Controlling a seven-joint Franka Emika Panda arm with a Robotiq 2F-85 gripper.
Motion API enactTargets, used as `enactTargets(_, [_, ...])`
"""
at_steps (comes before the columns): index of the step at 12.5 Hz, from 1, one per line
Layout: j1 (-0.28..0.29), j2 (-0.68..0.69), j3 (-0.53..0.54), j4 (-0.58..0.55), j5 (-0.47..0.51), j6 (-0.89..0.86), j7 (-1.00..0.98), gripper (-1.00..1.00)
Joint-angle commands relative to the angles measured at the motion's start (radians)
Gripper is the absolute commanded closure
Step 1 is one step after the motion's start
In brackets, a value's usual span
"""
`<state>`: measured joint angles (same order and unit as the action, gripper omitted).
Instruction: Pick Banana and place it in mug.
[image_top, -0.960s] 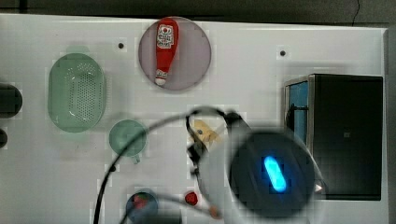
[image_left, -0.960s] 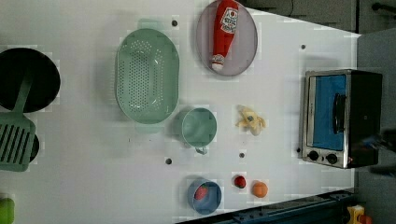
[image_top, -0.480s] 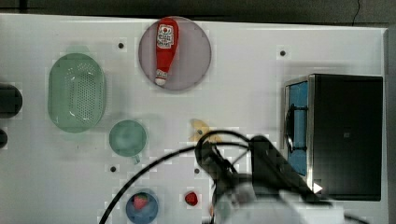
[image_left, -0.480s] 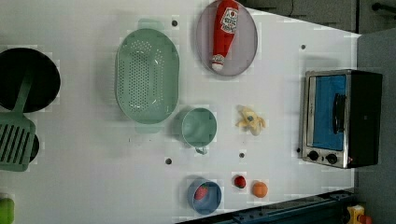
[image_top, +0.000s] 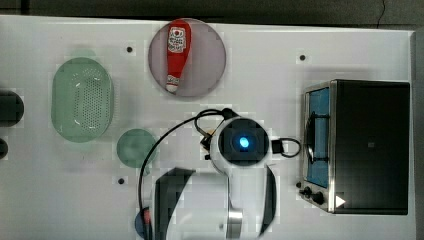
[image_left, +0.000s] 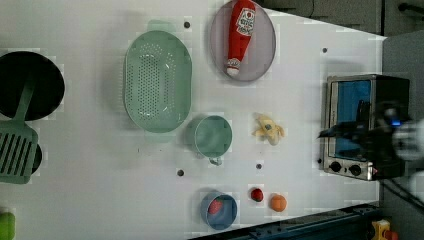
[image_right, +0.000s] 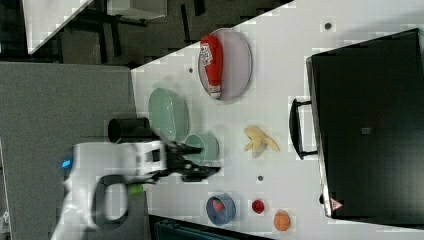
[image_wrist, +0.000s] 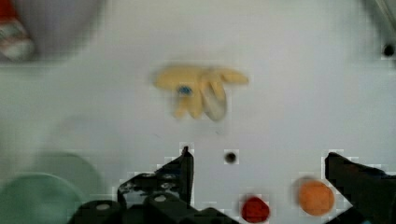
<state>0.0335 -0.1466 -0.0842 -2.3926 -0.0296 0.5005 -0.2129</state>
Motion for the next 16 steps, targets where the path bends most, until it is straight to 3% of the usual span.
enactTargets(1, [-0.006,0.036,0.007,-0.02,0.023,0.168,-0.237,-1.0])
enactTargets(7, [-0.006,0.343,0.008,-0.023,0.023,0.402,-0.573,-1.0])
enactTargets(13, [-0.006,0.526,0.014,-0.021,0.023,0.63,-0.576,-1.0])
enactTargets(14, [-0.006,0.533,0.017,-0.022,0.023,0.63,-0.576,-0.93])
enactTargets(16, [-0.006,0.528,0.018,-0.016,0.023,0.637,-0.576,-0.4])
